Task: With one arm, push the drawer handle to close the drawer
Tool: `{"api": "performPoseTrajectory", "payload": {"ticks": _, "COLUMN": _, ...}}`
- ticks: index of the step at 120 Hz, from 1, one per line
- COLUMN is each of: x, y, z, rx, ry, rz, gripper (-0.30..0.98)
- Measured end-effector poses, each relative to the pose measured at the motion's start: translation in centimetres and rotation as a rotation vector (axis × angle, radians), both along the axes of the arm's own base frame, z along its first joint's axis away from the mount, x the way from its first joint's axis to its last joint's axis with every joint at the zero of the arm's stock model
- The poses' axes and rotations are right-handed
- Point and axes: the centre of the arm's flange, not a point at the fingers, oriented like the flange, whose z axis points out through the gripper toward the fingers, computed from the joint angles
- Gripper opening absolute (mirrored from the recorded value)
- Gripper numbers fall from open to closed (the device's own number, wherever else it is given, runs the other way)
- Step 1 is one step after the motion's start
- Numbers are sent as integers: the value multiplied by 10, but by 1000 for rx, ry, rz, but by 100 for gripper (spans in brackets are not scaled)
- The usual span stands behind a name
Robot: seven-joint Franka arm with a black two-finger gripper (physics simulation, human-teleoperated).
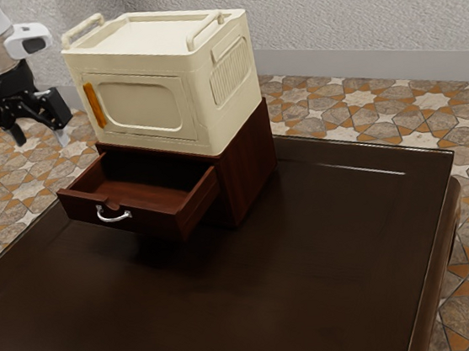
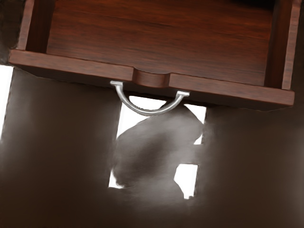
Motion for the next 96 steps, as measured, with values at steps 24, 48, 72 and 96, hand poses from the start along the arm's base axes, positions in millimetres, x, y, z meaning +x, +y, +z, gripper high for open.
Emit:
{"api": "performPoseTrajectory", "payload": {"ticks": 24, "x": -21, "y": 39, "z": -21, "rx": 2, "ry": 5, "rz": 126, "gripper": 69}}
{"api": "performPoseTrajectory", "payload": {"ticks": 48, "x": -8, "y": 27, "z": -159, "rx": 3, "ry": 130, "rz": 147, "gripper": 39}}
{"api": "performPoseTrajectory", "payload": {"ticks": 72, "x": 15, "y": 23, "z": -244, "rx": 32, "ry": 119, "rz": 158, "gripper": 5}}
{"api": "performPoseTrajectory", "payload": {"ticks": 96, "x": 38, "y": 17, "z": -260, "rx": 57, "ry": 15, "rz": 116, "gripper": -5}}
